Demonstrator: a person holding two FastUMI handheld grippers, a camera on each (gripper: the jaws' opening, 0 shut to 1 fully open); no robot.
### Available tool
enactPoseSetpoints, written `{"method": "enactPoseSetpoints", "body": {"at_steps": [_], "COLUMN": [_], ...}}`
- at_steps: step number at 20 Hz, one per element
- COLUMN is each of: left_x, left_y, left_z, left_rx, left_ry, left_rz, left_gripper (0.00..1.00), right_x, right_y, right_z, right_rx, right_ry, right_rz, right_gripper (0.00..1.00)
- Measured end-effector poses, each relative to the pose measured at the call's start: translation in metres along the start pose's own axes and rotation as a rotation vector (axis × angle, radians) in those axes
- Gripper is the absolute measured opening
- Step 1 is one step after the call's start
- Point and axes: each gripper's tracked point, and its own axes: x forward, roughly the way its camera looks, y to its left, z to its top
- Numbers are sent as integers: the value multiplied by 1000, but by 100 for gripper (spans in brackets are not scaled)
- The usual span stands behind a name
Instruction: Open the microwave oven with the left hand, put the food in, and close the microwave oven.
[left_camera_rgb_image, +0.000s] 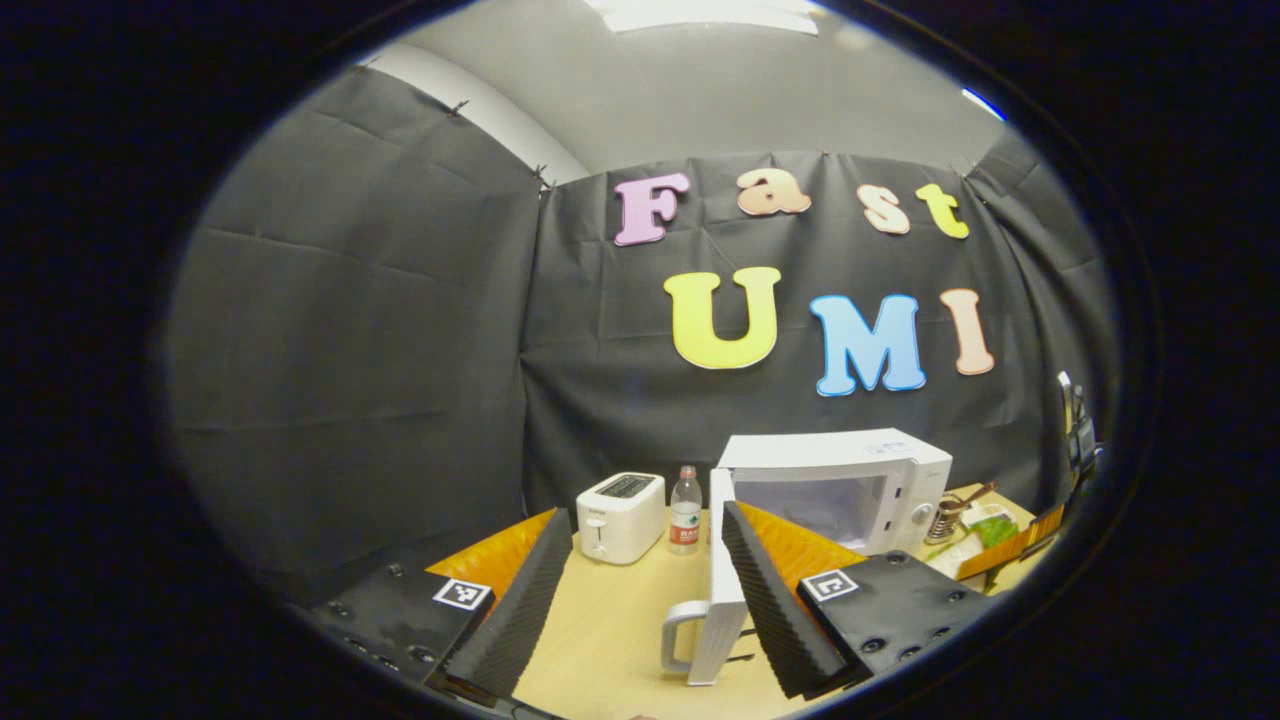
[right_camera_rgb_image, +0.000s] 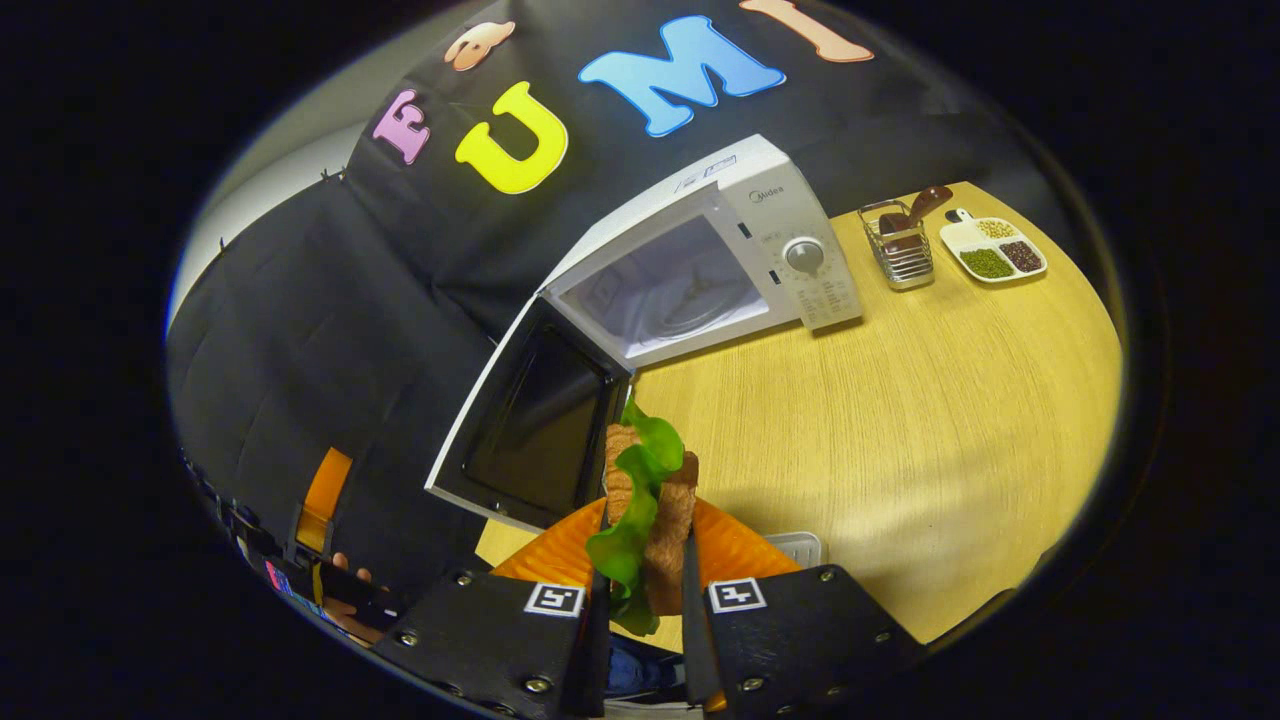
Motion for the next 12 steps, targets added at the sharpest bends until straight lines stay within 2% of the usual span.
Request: {"method": "enactPoseSetpoints", "body": {"at_steps": [5, 6, 7, 12], "left_x": [28, 33, 38, 67], "left_y": [24, 31, 39, 60], "left_z": [-6, -7, -7, -11], "left_rx": [1, 3, 5, 22], "left_ry": [18, 19, 16, 26], "left_rz": [-4, 7, 13, 16], "left_gripper": [97, 93, 100, 100], "right_x": [37, 45, 52, 90], "right_y": [17, 17, 18, 26], "right_z": [25, 29, 33, 48], "right_rx": [21, 24, 31, 63], "right_ry": [-88, -109, -125, -190], "right_rz": [-26, -42, -52, -60], "right_gripper": [31, 31, 31, 31]}}
